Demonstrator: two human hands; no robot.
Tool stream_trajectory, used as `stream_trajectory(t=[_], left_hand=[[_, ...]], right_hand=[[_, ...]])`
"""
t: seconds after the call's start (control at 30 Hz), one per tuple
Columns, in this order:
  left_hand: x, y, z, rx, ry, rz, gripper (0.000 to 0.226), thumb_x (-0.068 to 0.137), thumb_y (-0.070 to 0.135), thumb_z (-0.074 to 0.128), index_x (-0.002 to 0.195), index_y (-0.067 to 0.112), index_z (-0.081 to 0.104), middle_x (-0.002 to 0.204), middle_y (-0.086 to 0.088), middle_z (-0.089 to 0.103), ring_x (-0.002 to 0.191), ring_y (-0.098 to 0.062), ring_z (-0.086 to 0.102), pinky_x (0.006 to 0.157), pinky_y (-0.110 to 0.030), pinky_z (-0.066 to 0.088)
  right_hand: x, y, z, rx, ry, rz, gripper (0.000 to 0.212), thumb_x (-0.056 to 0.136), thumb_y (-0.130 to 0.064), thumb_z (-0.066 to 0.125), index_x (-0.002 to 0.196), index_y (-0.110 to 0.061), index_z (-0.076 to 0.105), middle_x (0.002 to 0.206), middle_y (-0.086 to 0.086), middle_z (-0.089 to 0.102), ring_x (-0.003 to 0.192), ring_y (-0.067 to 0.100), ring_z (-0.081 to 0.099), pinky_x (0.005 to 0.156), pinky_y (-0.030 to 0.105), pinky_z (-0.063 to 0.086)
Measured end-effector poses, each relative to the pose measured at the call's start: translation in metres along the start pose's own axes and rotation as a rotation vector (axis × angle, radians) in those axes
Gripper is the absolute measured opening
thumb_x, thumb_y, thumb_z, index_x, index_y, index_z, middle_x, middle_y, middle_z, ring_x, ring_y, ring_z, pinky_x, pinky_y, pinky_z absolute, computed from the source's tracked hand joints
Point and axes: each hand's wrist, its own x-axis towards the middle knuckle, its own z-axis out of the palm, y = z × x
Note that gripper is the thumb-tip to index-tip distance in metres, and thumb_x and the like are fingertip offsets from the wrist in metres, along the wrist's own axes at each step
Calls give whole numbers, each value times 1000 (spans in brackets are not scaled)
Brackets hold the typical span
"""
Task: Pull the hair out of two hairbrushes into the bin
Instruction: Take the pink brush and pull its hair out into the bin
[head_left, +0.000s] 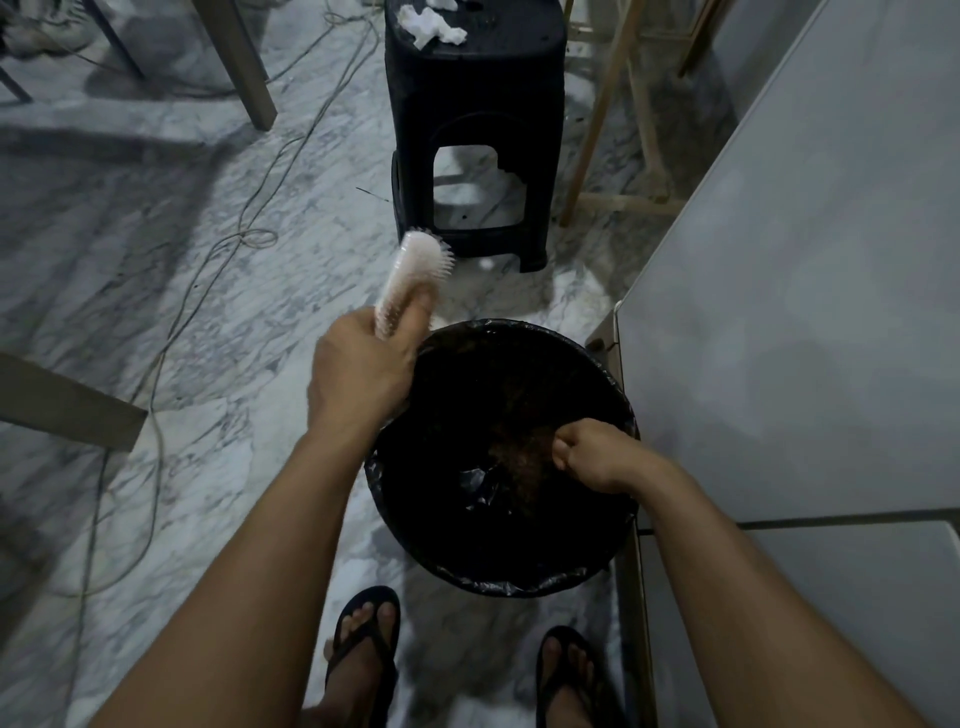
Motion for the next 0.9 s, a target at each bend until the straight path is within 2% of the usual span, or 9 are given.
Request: stream_trajectory(t=[0.1,0.17,0.23,0.4,0.5,0.57,0.67,0.77,0.9], left_hand=[[-5,-1,10,86,-164,-2,60,73,78,57,57,21,57,48,1,56,46,-27,63,52,-38,52],[-6,-1,13,151,-240,-6,57,77,74,57,61,20,57,52,1,60,39,-23,62,49,-32,51],[-6,0,13,197,-263,2,54,80,70,58,60,20,54,52,1,60,36,-22,60,48,-27,45],[-11,4,20,235,-329,18,51,81,68,58,65,20,58,55,0,61,38,-22,61,49,-32,50],[-15,6,25,256,-379,27,55,79,71,58,73,17,64,62,-3,65,46,-24,65,58,-41,58],[-18,7,29,251,-410,34,54,79,71,58,71,18,63,63,-2,66,52,-24,66,61,-43,59],[-21,9,31,242,-436,39,53,80,69,58,65,18,61,58,-1,64,50,-22,64,60,-41,58],[-19,8,30,206,-405,16,60,79,72,57,72,13,65,57,-2,64,47,-23,64,56,-40,57],[-14,2,27,241,-269,13,63,77,79,49,66,18,57,64,-5,65,58,-28,66,58,-39,52]], right_hand=[[4,-5,-4,83,17,-27,16,94,-16,52,97,-25,64,104,0,65,99,18,61,86,31,49],[2,-4,-9,117,57,-20,39,88,-5,57,123,-23,60,121,1,62,114,20,58,93,31,48],[-2,-4,-16,153,223,-8,58,79,5,54,129,-25,59,128,2,62,120,22,57,95,32,49],[-16,-19,-28,351,564,-57,50,58,-8,59,91,-44,70,117,-7,67,110,19,60,97,42,47],[-20,-32,-29,812,355,-190,41,57,-7,61,89,-28,74,109,1,72,96,20,66,83,34,53],[-21,-37,-26,978,141,-268,24,72,-7,66,92,-18,75,106,9,74,99,24,68,90,34,52],[-18,-34,-18,807,112,-342,14,91,-15,62,97,-15,74,91,10,76,84,20,71,82,32,54],[-13,-28,-16,560,210,-359,25,96,-20,55,77,-26,70,61,-6,60,58,14,49,60,29,39],[-9,-18,-20,500,145,-343,37,98,-19,48,64,-25,61,48,-10,48,53,12,47,65,35,39]])
